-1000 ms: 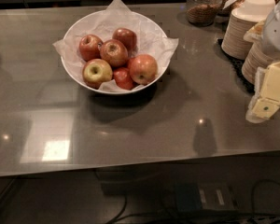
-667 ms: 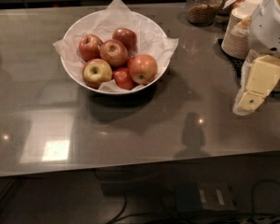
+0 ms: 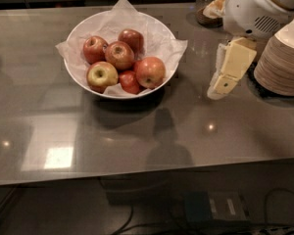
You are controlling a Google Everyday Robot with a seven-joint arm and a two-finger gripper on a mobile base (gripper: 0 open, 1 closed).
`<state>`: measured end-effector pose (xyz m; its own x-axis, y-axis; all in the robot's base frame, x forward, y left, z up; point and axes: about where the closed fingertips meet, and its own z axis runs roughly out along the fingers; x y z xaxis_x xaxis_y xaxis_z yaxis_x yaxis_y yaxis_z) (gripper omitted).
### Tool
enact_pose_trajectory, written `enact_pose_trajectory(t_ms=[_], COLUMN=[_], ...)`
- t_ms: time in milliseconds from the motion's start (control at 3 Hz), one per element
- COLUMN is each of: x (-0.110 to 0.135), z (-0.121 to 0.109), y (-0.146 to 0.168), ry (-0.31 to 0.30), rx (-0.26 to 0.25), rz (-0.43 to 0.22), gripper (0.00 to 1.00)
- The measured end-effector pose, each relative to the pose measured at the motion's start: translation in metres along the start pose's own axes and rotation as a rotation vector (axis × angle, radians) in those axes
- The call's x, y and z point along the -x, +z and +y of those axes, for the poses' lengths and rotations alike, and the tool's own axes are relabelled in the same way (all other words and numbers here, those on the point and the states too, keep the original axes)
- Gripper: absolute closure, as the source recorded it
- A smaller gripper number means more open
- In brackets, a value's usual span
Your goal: Pick apple from white bowl
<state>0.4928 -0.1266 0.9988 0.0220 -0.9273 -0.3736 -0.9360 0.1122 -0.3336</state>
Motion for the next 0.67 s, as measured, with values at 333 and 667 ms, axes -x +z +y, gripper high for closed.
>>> enact_pose_trajectory(t_ms=[333,667], x=[0.000,0.003], z=[0.000,-0.005], y=[0.000,0.010], ry=[0.000,0.036], rx=[0.000,-0.012], rz=[0.000,-0.070], gripper=[0.00,0.00])
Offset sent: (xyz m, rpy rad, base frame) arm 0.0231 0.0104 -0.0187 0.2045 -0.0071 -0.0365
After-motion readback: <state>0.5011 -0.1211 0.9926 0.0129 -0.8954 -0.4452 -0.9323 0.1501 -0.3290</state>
